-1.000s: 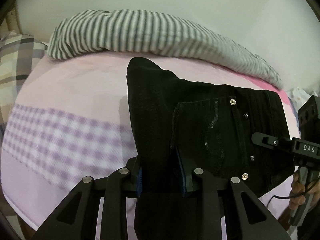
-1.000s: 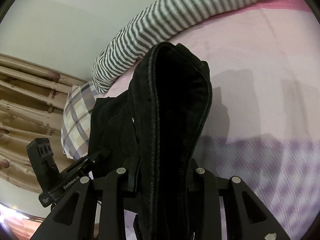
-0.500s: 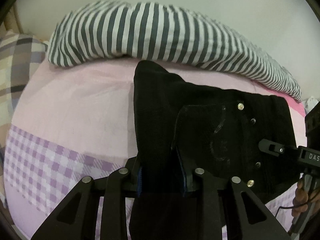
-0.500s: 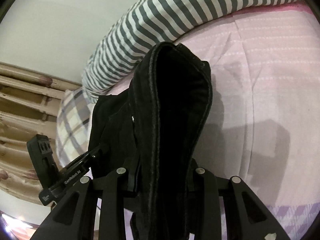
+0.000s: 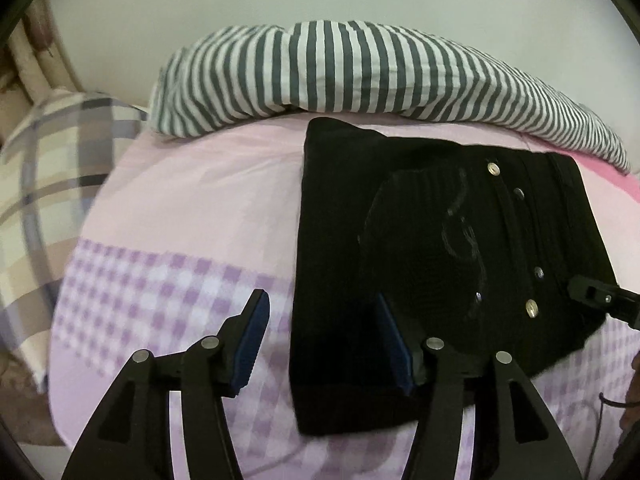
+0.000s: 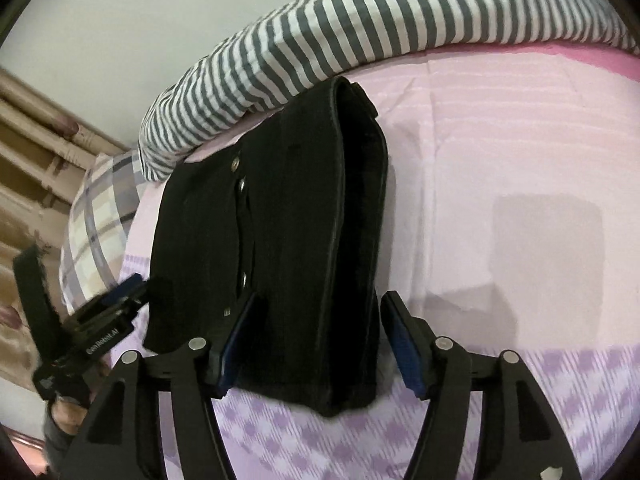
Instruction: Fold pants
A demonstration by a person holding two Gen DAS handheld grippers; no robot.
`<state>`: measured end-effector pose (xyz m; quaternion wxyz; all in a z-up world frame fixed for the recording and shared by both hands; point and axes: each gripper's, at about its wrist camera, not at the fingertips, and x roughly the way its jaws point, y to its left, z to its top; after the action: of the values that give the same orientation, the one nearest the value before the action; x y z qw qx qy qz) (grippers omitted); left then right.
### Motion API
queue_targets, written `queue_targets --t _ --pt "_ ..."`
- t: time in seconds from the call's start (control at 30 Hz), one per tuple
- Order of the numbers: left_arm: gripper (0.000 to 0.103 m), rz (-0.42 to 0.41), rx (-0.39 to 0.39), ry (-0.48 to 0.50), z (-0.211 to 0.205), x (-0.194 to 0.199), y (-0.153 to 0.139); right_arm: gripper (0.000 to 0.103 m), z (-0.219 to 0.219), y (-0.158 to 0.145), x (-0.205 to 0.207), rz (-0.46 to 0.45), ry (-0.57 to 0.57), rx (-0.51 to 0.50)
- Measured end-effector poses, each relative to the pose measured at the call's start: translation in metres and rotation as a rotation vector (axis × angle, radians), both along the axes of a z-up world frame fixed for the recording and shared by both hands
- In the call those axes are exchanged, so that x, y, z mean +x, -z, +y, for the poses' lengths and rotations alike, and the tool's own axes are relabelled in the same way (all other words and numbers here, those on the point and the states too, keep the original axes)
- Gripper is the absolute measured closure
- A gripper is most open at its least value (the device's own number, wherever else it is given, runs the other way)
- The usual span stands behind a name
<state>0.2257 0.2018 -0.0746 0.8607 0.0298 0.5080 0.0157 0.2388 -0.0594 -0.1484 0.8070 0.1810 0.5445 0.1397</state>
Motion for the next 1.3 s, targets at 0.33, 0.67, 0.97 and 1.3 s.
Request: queue_targets --t 0.33,0.67,0.97,1.3 --pt "0.043 -0.076 0.068 -0.007 -0.021 -0.070 -0.037 0.040 0.011 -0.011 -0.036 -0.043 -0.031 -0.118" --pt "0.039 -0.111 0.062 -0.013 -0.029 -0.113 -0.052 0.034 0.011 0.001 -0.037 0.001 0.007 -0.175" --pt "0.039 -0.106 0.056 -0.026 -0.028 -0.125 -0.047 0.030 0.042 -0.032 -0.061 -0.125 -0.039 -0.294" --pt "0.039 -0.117 0.048 -0.043 -0.022 -0.129 -0.043 0.011 0.065 -0.057 -0.096 -0.227 -0.029 -0.360"
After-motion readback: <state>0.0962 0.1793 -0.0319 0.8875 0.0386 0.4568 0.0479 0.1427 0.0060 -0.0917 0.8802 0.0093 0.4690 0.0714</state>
